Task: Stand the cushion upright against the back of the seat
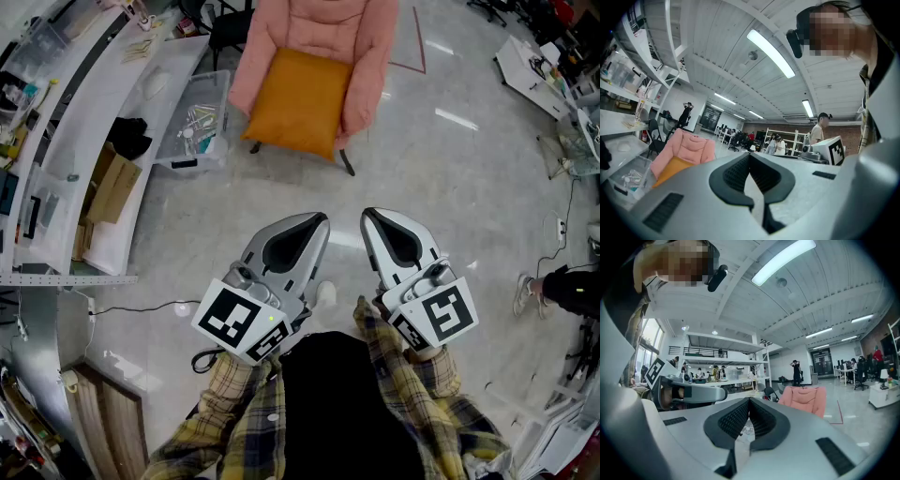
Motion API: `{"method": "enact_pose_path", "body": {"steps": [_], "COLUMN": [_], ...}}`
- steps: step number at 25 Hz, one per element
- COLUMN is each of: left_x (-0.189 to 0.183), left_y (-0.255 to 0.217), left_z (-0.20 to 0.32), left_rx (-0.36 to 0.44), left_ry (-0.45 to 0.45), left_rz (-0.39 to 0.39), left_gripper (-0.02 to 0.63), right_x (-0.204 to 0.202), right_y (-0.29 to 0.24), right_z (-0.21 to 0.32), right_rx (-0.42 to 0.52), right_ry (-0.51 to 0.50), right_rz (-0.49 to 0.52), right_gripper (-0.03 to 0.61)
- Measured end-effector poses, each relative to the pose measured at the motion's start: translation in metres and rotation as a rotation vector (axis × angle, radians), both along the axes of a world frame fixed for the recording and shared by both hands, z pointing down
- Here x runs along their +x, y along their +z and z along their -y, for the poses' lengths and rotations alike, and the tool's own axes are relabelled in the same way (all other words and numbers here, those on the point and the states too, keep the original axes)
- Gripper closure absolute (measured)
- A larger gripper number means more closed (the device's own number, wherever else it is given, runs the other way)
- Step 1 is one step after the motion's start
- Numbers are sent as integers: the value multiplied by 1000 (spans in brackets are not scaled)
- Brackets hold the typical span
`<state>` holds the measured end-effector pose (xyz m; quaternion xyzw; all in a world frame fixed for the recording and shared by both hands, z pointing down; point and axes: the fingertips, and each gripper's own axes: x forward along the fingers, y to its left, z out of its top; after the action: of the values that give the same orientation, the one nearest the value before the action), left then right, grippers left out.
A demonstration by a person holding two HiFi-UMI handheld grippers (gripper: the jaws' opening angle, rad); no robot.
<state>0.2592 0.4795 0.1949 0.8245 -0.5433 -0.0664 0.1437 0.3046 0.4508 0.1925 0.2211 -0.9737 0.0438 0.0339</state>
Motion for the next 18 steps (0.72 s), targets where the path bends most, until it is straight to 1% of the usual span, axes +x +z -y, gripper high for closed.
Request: {"method": "enact_pose_path", "body": {"steps": [3,8,14,18], "left_x": [-1,-2,-1,2], "left_y": [-3,-3,-3,-5], "left_z": [3,9,16,20], "left_rx": [0,1,14,17], "left_ry": [-8,-10,-23,-47], "left_rz": [3,10,21,27], "left_gripper": [609,609,609,609], "right_x": [-3,-4,3,7], "right_y": [-4,0,2,0], "right_z": [1,6,16,20], "right_rx": [-6,-3,-16,-25], "right_ry": [-10,-15,-13,-38], "right_rz": [20,-6,16,28], "right_gripper": [560,560,560,559]}}
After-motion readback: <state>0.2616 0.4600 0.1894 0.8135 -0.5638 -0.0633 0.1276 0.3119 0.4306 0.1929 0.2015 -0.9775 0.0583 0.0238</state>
